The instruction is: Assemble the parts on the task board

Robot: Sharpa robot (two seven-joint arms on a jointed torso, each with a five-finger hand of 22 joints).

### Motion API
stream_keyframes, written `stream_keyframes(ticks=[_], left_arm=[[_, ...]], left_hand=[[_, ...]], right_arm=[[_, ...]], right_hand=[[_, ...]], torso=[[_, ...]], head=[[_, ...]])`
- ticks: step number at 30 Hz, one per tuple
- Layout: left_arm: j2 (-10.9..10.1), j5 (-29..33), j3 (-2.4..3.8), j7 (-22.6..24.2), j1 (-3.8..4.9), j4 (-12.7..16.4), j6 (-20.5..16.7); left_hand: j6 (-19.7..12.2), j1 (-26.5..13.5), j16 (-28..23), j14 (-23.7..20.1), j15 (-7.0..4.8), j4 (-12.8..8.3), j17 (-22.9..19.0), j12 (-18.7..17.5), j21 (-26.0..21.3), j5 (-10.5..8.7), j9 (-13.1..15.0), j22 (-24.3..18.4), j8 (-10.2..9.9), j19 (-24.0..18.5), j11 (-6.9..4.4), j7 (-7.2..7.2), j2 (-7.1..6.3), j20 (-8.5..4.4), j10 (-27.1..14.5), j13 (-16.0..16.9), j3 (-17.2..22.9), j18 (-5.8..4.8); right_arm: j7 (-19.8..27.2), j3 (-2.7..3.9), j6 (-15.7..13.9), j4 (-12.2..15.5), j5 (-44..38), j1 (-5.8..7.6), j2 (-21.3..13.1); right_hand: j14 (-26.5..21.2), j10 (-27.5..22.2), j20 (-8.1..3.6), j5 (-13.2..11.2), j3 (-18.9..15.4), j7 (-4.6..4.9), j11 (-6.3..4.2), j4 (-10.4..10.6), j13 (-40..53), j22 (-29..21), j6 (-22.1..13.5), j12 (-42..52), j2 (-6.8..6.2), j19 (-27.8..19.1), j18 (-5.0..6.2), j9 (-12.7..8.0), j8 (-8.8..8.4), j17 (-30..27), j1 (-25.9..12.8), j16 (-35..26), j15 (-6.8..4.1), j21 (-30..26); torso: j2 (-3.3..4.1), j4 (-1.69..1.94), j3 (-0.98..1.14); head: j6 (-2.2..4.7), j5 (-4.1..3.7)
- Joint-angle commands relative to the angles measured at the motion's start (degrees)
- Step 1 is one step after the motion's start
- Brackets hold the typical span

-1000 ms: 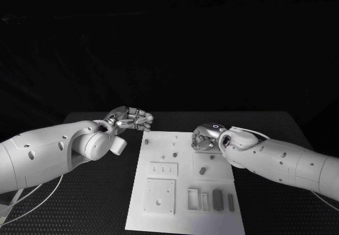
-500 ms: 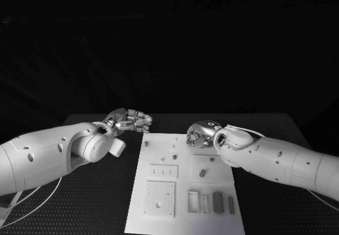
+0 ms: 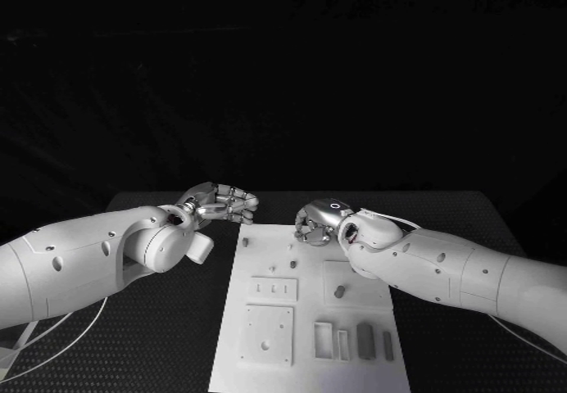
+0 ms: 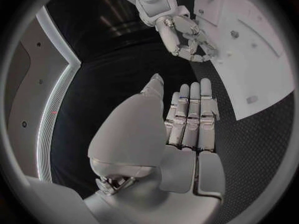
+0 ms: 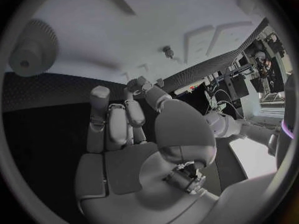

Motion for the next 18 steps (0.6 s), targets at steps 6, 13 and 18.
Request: stream_keyframes(ticks=[6,13,18], left_arm=[[0.4,-0.2,0.06,0.8,0.07,-0.3,0.7],[0.4,-0.2,0.06,0.7,0.07,-0.2,0.6],[0.4,-0.2,0.07,0.7,0.11,-0.1,0.7]], left_hand=[[-0.6,-0.8,-0.3,0.2,0.03,0.0,0.1,-0.2,-0.2,-0.35,0.0,0.1,-0.2,0.2,0.25,1.03,0.02,0.15,-0.2,0.1,-0.5,0.80],[-0.6,-0.8,-0.3,0.2,0.03,0.0,0.1,-0.3,-0.3,-0.35,0.0,0.1,-0.2,0.2,0.26,1.03,0.00,0.15,-0.2,0.1,-0.5,0.80],[-0.6,-0.8,-0.3,0.1,0.04,0.0,0.1,-0.3,-0.3,-0.35,0.0,0.1,-0.2,0.2,0.26,1.03,0.00,0.15,-0.2,0.1,-0.5,0.81]], right_arm=[[-0.9,0.00,-4.7,-1.1,-5.5,0.03,1.6],[-1.2,-0.06,-5.3,-2.5,-6.6,0.00,2.8],[-0.8,-0.19,-5.0,-3.6,-6.7,-0.05,3.3]], right_hand=[[0.2,0.2,-0.48,0.1,0.5,-0.10,-0.15,-0.1,0.1,1.2,1.3,-0.1,0.13,-0.2,2.46,1.5,0.44,0.0,0.1,0.4,-0.35,0.4],[0.2,0.4,-0.53,0.1,0.6,-0.12,-0.17,-0.1,0.2,1.1,1.4,-0.1,-0.11,-0.2,2.46,1.6,0.48,0.0,0.2,0.4,-0.36,0.5],[0.2,0.4,-0.54,0.1,0.7,-0.12,-0.17,0.0,0.2,1.1,1.4,-0.2,-0.15,-0.1,2.46,1.7,0.48,-0.1,0.2,0.4,-0.37,0.6]], torso=[[0.09,-0.01,0.04],[0.14,0.06,0.12],[0.19,0.05,0.12]], head=[[0.28,0.04],[0.35,0.20],[0.03,0.42]])
